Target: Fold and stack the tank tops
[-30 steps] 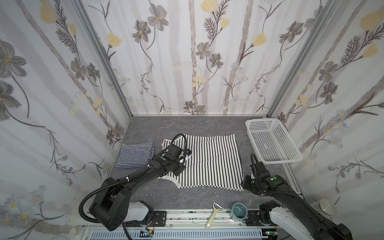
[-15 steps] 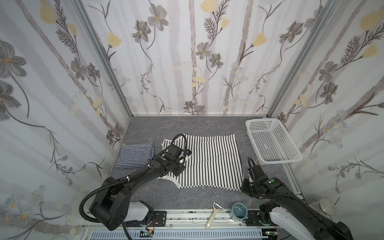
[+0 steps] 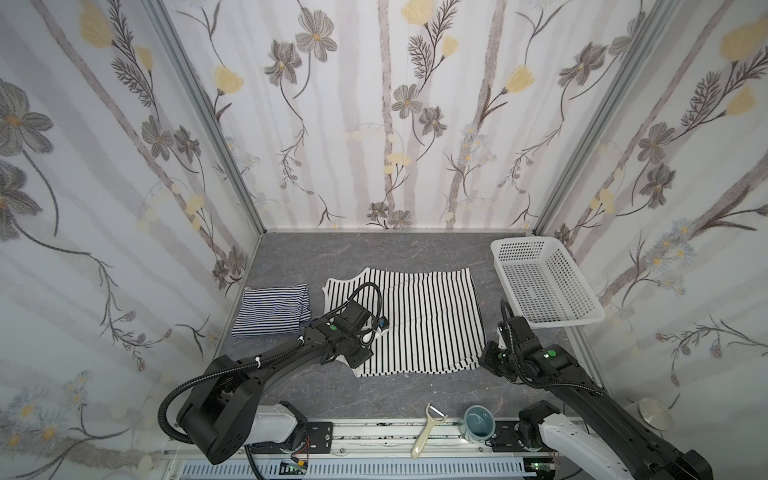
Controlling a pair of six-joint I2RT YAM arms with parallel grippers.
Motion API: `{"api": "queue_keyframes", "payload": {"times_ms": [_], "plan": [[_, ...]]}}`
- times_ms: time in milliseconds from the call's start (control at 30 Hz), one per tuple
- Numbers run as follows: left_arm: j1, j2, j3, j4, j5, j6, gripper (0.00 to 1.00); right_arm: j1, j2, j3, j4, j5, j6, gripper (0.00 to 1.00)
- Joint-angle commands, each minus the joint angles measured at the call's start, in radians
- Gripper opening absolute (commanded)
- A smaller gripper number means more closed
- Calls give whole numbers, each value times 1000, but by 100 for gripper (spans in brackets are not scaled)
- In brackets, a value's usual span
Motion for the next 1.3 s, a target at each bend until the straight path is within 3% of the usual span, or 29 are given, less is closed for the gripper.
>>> {"api": "queue_keyframes", "payload": {"times_ms": [0, 300, 700, 833, 1067, 1267], "plan": [[-30, -31, -26, -57, 9, 52, 53, 1, 37, 46, 26, 0, -22, 0], [-67, -56, -69, -67, 26, 55, 51, 1, 134, 146, 60, -21, -55, 0], [-106, -13, -73, -47, 6, 56, 47, 1, 134, 150, 65, -14, -60, 0], [-106, -6, -79, -46, -47, 80, 40, -2, 133, 158, 55, -6, -62, 0], [-107, -45, -70, -59, -50, 106, 14, -21, 129, 149, 47, 1, -75, 0], [-107, -27, -11, -61, -89, 110, 11, -54, 129, 152, 39, -4, -95, 0]]}}
